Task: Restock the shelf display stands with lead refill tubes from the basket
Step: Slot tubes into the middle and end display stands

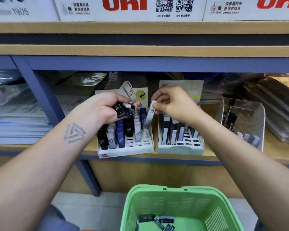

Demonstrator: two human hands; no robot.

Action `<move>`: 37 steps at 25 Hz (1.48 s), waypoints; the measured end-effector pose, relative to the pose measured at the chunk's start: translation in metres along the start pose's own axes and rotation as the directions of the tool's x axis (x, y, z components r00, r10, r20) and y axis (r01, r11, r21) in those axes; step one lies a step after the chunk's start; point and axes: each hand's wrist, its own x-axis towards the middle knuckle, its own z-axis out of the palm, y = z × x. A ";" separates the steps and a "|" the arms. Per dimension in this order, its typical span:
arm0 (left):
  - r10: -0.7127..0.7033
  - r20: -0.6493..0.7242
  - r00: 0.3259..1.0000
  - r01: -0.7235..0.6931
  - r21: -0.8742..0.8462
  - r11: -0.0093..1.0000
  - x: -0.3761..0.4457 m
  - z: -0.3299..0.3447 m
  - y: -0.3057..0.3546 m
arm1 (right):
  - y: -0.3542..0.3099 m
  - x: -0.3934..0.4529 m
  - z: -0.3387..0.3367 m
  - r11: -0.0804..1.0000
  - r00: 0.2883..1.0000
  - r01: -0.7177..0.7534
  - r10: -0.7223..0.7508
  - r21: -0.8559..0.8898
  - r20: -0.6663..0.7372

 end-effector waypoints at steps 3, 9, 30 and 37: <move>-0.017 0.019 1.000 0.017 -0.020 1.000 -0.002 -0.012 0.006 | -0.004 0.003 0.011 0.999 0.999 0.000 0.002 -0.049 0.032; -0.030 0.038 0.999 0.031 -0.046 0.998 -0.004 -0.019 0.003 | 0.003 0.000 0.038 0.991 0.993 0.015 0.001 -0.135 0.119; 0.010 0.008 1.000 -0.010 -0.063 0.998 -0.007 -0.019 -0.001 | 0.008 -0.011 0.064 0.926 0.979 0.174 -0.126 -0.336 0.160; -0.026 0.028 0.999 0.026 -0.008 1.000 -0.003 -0.017 -0.008 | 0.009 -0.012 0.064 0.934 0.981 0.179 -0.147 -0.308 0.125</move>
